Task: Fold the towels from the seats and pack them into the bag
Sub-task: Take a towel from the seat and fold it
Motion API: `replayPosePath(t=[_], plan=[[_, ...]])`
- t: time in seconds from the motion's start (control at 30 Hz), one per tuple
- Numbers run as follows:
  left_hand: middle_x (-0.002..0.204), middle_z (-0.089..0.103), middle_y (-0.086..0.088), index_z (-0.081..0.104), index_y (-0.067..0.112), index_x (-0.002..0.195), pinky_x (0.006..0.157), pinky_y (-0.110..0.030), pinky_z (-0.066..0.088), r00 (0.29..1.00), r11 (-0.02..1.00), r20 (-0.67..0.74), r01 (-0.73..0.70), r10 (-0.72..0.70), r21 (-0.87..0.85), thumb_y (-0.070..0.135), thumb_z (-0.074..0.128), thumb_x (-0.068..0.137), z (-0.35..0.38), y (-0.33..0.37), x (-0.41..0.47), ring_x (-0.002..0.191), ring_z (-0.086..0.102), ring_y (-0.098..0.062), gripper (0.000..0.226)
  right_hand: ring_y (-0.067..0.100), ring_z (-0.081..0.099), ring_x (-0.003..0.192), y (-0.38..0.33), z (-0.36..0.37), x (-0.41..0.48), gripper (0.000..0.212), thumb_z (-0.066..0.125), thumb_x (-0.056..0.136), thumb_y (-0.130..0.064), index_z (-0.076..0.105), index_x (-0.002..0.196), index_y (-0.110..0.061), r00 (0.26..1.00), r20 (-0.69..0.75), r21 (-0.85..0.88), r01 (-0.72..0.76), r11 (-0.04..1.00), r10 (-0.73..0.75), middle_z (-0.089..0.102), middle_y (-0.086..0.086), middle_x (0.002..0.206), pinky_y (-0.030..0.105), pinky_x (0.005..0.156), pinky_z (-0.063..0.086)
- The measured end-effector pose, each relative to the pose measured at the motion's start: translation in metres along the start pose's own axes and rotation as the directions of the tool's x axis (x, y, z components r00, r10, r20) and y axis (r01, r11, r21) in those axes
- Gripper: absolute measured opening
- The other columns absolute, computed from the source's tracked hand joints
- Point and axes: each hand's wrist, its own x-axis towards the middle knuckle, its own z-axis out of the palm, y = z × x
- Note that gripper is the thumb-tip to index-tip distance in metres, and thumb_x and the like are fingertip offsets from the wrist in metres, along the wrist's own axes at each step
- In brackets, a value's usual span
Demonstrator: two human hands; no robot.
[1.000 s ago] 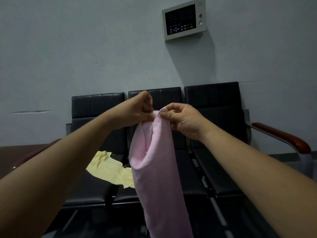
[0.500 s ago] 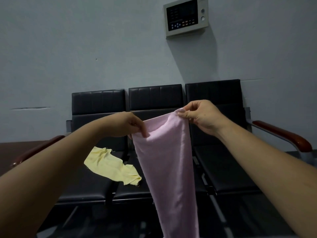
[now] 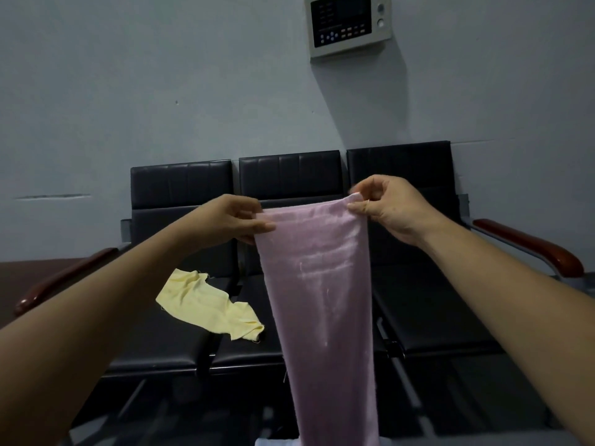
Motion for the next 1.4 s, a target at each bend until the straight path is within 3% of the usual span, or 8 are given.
replayPosePath(t=[0.17,0.37,0.6,0.73,0.93,1.17,1.27,1.4], plan=[[0.095,0.074,-0.007,0.066,0.008,0.101,0.074,-0.026,0.06,0.971,0.979,-0.238,-0.077,0.03,-0.188,0.02,0.068,0.09,0.008,-0.004,0.002,0.09,0.074,-0.018,0.017,0.021,0.072,0.096,-0.002,0.003,0.0,0.01,0.071,0.091,-0.01,0.074,0.1,-0.007,0.999,0.046,-0.106,-0.007,0.994,0.012,0.075,0.008,0.097,0.029,0.082,0.06],[0.099,0.067,-0.007,0.063,0.005,0.117,0.072,-0.028,0.06,0.923,0.894,-0.384,-0.144,-0.034,-0.425,0.013,0.063,0.097,0.022,0.001,0.008,0.082,0.069,-0.015,0.022,0.02,0.069,0.09,-0.004,0.018,-0.01,0.011,0.06,0.098,-0.023,0.067,0.095,-0.014,0.954,0.3,0.588,-0.197,0.785,0.015,0.07,0.007,0.097,0.037,0.085,0.06],[0.096,0.069,-0.013,0.067,0.008,0.107,0.079,-0.039,0.058,0.93,0.91,-0.357,-0.07,-0.09,-0.41,0.017,0.067,0.095,0.038,-0.003,0.016,0.091,0.066,-0.026,0.015,0.021,0.066,0.083,0.005,0.058,-0.014,0.017,0.055,0.103,-0.014,0.063,0.112,-0.002,0.87,0.479,0.343,-0.306,0.888,0.115,0.069,0.01,0.092,0.032,0.074,0.059],[0.109,0.074,-0.013,0.063,0.004,0.124,0.078,-0.035,0.059,0.992,0.659,-0.001,0.081,-0.123,-0.748,0.038,0.071,0.085,0.057,-0.021,0.005,0.101,0.071,-0.03,0.052,0.019,0.07,0.08,-0.001,0.058,0.0,0.018,0.05,0.104,-0.01,0.066,0.102,-0.002,0.927,0.37,0.602,-0.291,0.743,0.064,0.071,0.009,0.085,0.033,0.074,0.061],[0.108,0.072,-0.016,0.068,-0.004,0.114,0.083,-0.032,0.058,0.939,0.822,0.322,0.276,-0.121,-0.497,0.018,0.076,0.086,0.117,-0.063,-0.018,0.098,0.068,-0.026,0.037,0.02,0.074,0.079,-0.008,0.041,0.017,0.014,0.055,0.101,-0.006,0.066,0.095,-0.001,0.962,0.191,0.741,-0.272,0.615,0.195,0.072,0.011,0.084,0.034,0.069,0.062],[0.119,0.068,-0.021,0.067,0.005,0.125,0.086,-0.04,0.055,0.917,0.403,0.315,0.391,-0.244,-0.827,0.024,0.063,0.081,0.145,-0.058,-0.025,0.101,0.068,-0.031,0.048,0.017,0.072,0.064,0.049,0.035,0.028,0.016,0.063,0.095,0.002,0.065,0.079,-0.002,0.878,0.009,0.6,-0.387,0.7,0.478,0.07,0.012,0.077,0.034,0.065,0.062],[0.113,0.071,-0.02,0.071,0.004,0.12,0.087,-0.043,0.053,0.926,0.28,0.271,0.341,-0.263,-0.897,0.032,0.061,0.087,0.145,-0.044,-0.021,0.098,0.07,-0.031,0.045,0.019,0.071,0.056,0.076,0.035,0.018,0.017,0.062,0.097,-0.003,0.063,0.08,-0.003,0.81,0.125,0.518,-0.546,0.659,0.573,0.065,0.012,0.079,0.03,0.052,0.058],[0.092,0.075,-0.014,0.081,0.005,0.088,0.077,-0.038,0.054,0.96,0.121,0.131,0.164,-0.246,-0.979,0.029,0.048,0.097,0.144,-0.032,-0.009,0.081,0.075,-0.025,0.042,0.028,0.075,0.082,0.098,0.039,-0.018,0.028,0.065,0.096,-0.028,0.069,0.103,-0.002,0.751,0.373,0.532,-0.654,0.538,0.544,0.072,0.016,0.095,0.04,0.07,0.062]])
